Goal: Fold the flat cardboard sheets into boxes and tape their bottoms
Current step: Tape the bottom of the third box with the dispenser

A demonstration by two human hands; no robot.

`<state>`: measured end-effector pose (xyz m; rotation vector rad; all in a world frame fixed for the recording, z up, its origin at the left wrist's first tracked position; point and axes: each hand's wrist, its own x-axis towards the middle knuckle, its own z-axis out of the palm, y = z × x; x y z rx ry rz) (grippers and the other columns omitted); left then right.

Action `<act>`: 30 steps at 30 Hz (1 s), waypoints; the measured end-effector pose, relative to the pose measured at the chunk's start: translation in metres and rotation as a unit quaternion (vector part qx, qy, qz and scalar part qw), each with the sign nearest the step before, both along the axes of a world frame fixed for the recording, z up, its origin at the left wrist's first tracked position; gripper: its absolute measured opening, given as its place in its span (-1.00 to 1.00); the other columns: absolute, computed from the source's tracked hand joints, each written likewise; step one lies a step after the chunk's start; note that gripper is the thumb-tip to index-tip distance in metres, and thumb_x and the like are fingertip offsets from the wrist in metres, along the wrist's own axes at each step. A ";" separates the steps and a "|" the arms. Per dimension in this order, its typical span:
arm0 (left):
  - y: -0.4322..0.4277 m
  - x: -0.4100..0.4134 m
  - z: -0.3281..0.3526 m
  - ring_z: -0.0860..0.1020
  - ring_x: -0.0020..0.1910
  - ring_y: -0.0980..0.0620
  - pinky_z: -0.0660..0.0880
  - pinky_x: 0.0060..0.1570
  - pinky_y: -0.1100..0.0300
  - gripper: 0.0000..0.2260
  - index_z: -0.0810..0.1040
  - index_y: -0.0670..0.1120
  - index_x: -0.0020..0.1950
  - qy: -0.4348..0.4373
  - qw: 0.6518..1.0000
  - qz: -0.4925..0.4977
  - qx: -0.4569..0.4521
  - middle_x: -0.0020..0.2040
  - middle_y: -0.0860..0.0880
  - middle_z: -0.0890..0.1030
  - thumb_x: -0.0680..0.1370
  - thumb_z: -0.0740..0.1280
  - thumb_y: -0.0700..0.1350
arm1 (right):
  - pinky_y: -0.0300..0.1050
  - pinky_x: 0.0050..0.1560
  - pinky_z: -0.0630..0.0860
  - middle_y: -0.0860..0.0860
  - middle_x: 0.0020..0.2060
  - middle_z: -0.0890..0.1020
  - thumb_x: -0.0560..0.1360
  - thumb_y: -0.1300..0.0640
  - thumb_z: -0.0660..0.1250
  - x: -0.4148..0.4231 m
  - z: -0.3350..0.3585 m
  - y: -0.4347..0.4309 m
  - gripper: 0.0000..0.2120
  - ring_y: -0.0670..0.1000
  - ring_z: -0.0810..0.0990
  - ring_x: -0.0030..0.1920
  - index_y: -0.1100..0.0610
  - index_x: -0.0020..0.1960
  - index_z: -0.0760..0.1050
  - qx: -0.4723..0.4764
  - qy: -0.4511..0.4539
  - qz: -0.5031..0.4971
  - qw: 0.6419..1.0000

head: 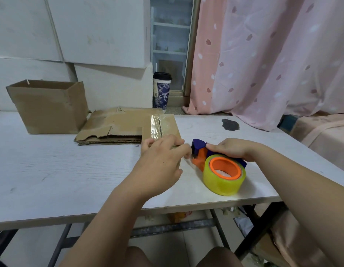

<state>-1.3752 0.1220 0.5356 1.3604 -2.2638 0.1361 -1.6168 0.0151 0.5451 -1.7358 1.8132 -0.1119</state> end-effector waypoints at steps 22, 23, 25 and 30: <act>-0.009 0.003 0.006 0.35 -0.26 0.04 0.24 -0.09 0.16 -0.55 0.41 0.02 0.18 0.065 0.996 0.022 -0.065 0.34 -0.01 0.35 0.39 0.23 -0.40 | -0.32 -0.22 0.40 -0.38 -0.36 0.55 0.47 0.41 0.10 0.069 0.003 0.060 -0.44 -0.16 0.47 -0.33 -0.09 0.24 0.57 -0.334 -0.180 0.169 0.910; -0.007 0.003 0.008 0.35 -0.25 0.02 0.28 -0.13 0.14 -0.61 0.44 -0.06 0.11 0.086 0.994 0.021 -0.067 0.36 -0.09 0.32 0.37 0.25 -0.42 | -0.35 -0.20 0.40 -0.40 -0.36 0.54 0.46 0.41 0.10 0.068 0.003 0.060 -0.44 -0.20 0.50 -0.29 -0.08 0.23 0.58 -0.337 -0.173 0.172 0.909; -0.005 0.006 0.008 0.50 -0.12 -0.10 0.42 -0.27 0.10 -0.70 0.46 -0.16 -0.01 0.105 0.991 0.010 -0.083 0.33 -0.21 0.33 0.35 0.30 -0.46 | -0.39 0.06 0.42 -0.42 -0.06 0.57 0.47 0.40 0.14 0.069 0.003 0.062 -0.49 -0.28 0.55 0.03 -0.06 0.21 0.60 -0.343 -0.161 0.183 0.907; 0.000 0.019 -0.001 0.53 -0.25 -0.16 0.50 -0.31 0.04 -0.92 0.55 -0.21 -0.23 0.043 0.980 0.038 -0.189 0.03 -0.22 0.53 0.37 0.43 -0.32 | -0.21 0.25 0.41 -0.25 0.18 0.58 0.50 0.28 0.28 0.072 0.004 0.062 -0.62 -0.15 0.54 0.20 -0.10 0.17 0.61 -0.359 -0.137 0.190 0.904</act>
